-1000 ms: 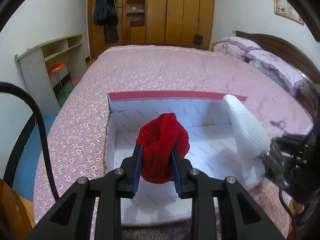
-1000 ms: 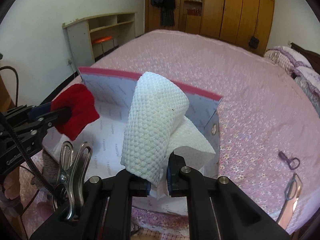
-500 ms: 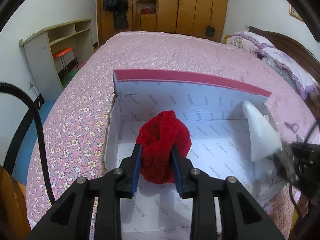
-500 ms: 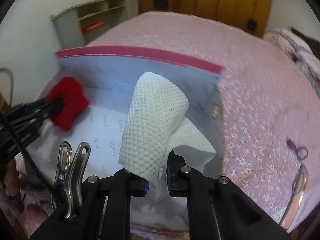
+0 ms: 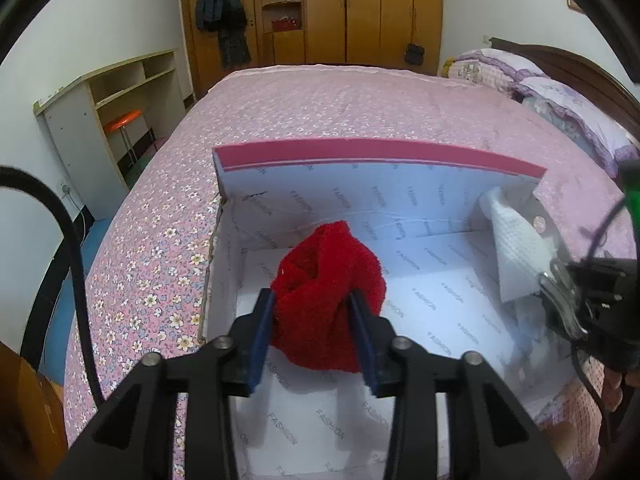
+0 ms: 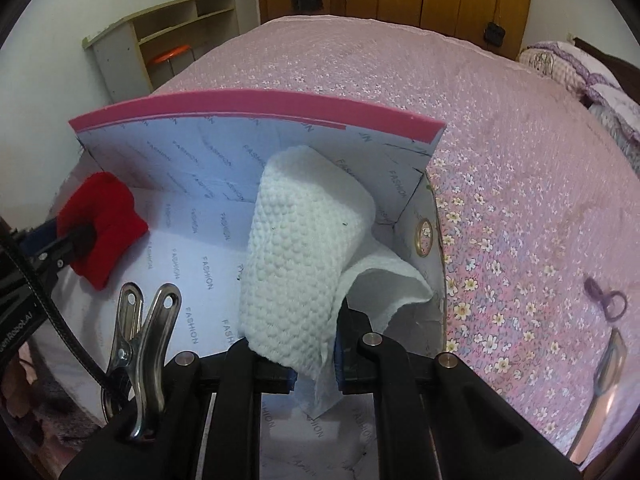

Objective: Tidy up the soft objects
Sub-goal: 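Open both grippers to drop the hat and towel in the box, then move both grippers back to the remaining soft items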

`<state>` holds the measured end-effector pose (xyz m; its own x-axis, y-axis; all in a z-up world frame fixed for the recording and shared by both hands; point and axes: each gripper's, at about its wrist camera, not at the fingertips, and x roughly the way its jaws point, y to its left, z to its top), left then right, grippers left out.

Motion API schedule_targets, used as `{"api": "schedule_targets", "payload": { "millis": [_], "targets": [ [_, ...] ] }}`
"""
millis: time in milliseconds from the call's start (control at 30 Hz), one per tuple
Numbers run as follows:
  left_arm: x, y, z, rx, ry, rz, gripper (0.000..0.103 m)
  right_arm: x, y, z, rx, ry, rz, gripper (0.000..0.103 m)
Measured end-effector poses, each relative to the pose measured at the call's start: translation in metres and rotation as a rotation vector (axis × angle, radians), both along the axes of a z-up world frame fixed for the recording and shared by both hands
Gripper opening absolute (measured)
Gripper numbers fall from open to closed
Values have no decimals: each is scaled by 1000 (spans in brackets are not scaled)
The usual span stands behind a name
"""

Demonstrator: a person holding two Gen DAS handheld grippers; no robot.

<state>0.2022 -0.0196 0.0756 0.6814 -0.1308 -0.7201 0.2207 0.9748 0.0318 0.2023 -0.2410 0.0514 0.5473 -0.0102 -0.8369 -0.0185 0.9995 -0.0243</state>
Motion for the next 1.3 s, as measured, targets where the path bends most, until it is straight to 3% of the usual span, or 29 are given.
{"api": "schedule_targets", "payload": {
  "millis": [33, 133, 233, 467, 767, 1300],
  "targets": [
    [1, 0, -1, 0, 0, 5, 53, -1, 0, -1, -4, -4, 2, 13],
    [2, -1, -5, -12, 12, 22, 58, -2, 4, -1, 6, -13, 13, 17],
    [3, -3, -4, -14, 27, 3, 67, -10, 4, 2, 25, -29, 35, 31],
    [-10, -3, 8, 4, -4, 2, 72, -26, 6, 19, 1, -92, 44, 41],
    [-30, 2, 26, -24, -19, -23, 72, -44, -4, 34, 90, -110, 47, 42],
    [-88, 16, 46, -32, -39, -49, 72, -108, 8, 54, 133, -179, 93, 42]
  ]
}}
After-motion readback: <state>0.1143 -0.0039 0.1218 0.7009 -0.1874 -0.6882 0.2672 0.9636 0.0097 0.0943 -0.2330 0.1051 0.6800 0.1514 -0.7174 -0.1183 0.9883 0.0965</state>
